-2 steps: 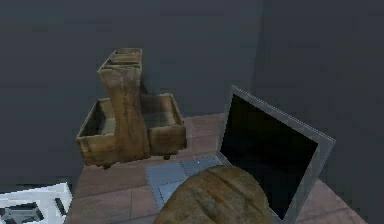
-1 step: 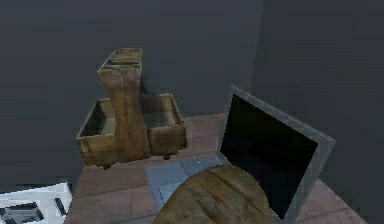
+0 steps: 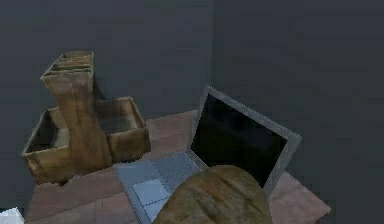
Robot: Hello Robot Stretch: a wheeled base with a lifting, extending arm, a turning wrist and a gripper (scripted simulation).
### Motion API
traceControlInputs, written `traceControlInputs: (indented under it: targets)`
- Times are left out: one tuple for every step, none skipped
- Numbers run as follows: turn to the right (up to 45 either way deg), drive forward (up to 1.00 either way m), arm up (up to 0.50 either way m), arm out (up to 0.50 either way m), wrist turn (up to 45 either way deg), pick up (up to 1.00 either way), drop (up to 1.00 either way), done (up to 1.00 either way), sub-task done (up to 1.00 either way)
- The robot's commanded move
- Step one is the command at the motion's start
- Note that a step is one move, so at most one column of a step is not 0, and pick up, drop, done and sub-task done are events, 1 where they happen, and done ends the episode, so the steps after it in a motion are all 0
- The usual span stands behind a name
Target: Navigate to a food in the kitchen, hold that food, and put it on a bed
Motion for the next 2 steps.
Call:
traceControlInputs:
  targets:
    - [-45.0, 0.0, 0.0, 0.0, 0.0, 0.0, 0.0, 0.0, 0.0]
    - [-45.0, 0.0, 0.0, 0.0, 0.0, 0.0, 0.0, 0.0, 0.0]
